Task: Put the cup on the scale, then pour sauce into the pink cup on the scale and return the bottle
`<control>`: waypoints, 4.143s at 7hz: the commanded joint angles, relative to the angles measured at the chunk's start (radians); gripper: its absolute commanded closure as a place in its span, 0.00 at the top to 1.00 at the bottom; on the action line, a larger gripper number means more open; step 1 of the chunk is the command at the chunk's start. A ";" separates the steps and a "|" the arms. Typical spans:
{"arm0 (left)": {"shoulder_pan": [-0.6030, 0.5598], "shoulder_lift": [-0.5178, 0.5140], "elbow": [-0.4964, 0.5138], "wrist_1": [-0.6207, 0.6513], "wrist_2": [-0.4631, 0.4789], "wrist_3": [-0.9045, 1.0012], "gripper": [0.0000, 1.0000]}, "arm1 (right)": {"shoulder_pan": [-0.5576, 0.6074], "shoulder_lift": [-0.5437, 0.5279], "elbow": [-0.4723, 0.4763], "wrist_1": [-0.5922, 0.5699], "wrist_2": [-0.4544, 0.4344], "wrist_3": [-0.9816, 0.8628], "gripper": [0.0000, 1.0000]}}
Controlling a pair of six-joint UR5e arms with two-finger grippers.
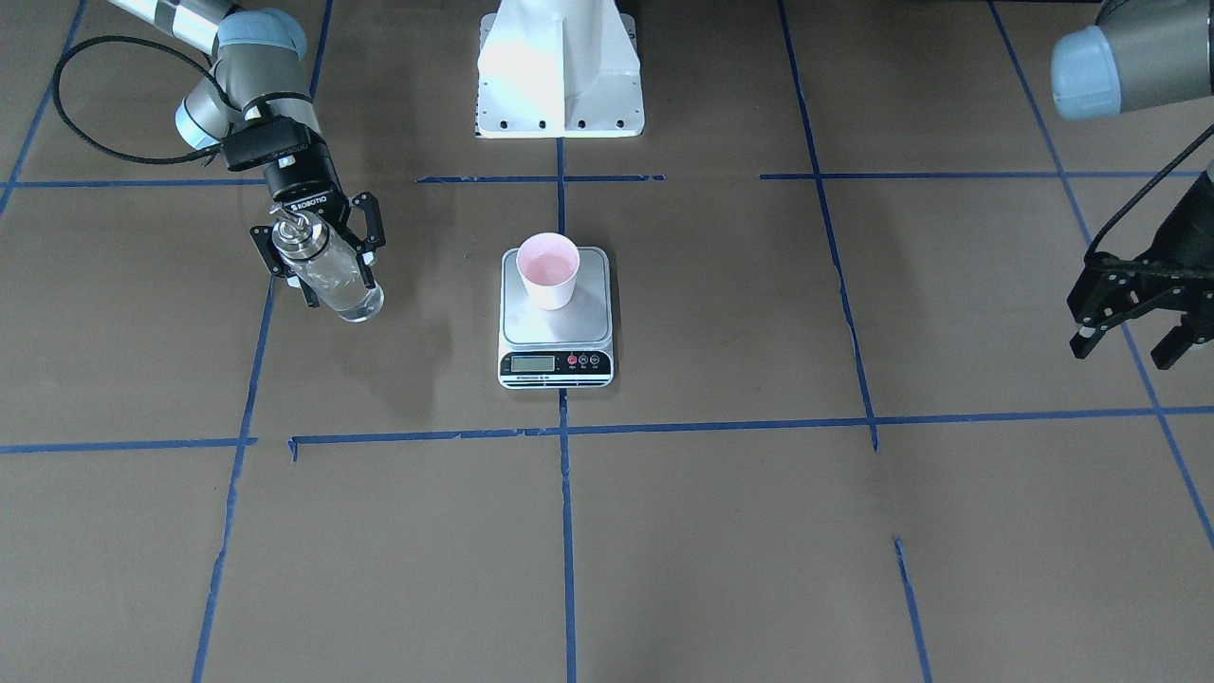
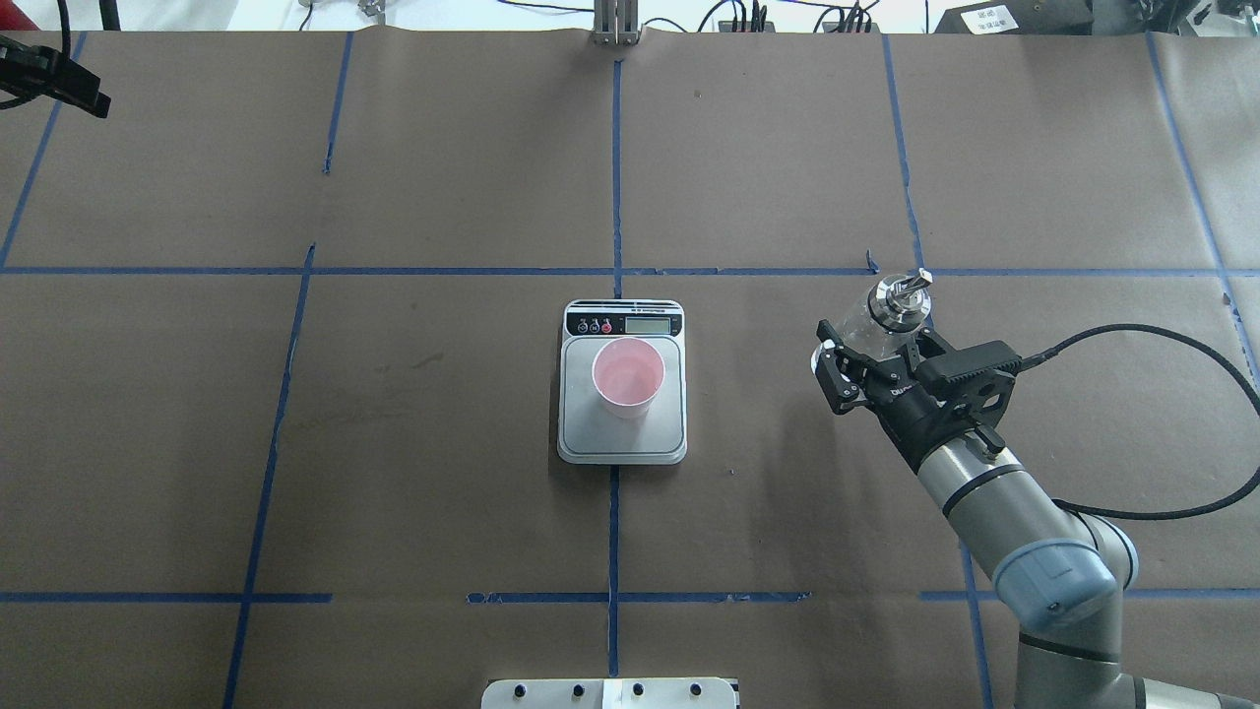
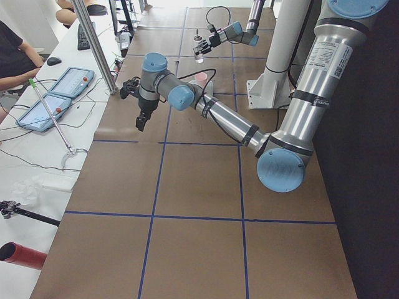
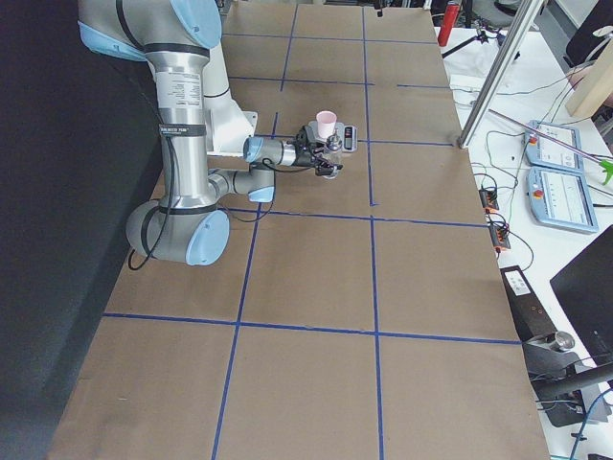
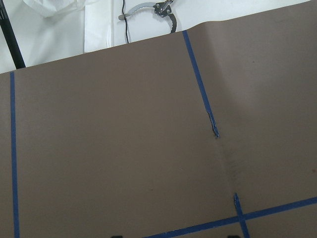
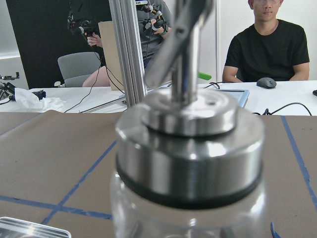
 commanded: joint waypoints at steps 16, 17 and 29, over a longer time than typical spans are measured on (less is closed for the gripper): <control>-0.003 0.015 -0.003 0.000 -0.077 0.002 0.79 | -0.015 0.225 0.061 -0.641 -0.131 -0.874 0.00; -0.003 0.015 -0.001 0.000 -0.077 0.002 0.79 | -0.032 0.228 0.063 -0.704 -0.177 -0.909 0.00; -0.014 0.030 -0.016 -0.003 -0.075 0.011 0.79 | -0.070 0.314 0.044 -1.036 -0.354 -1.098 0.00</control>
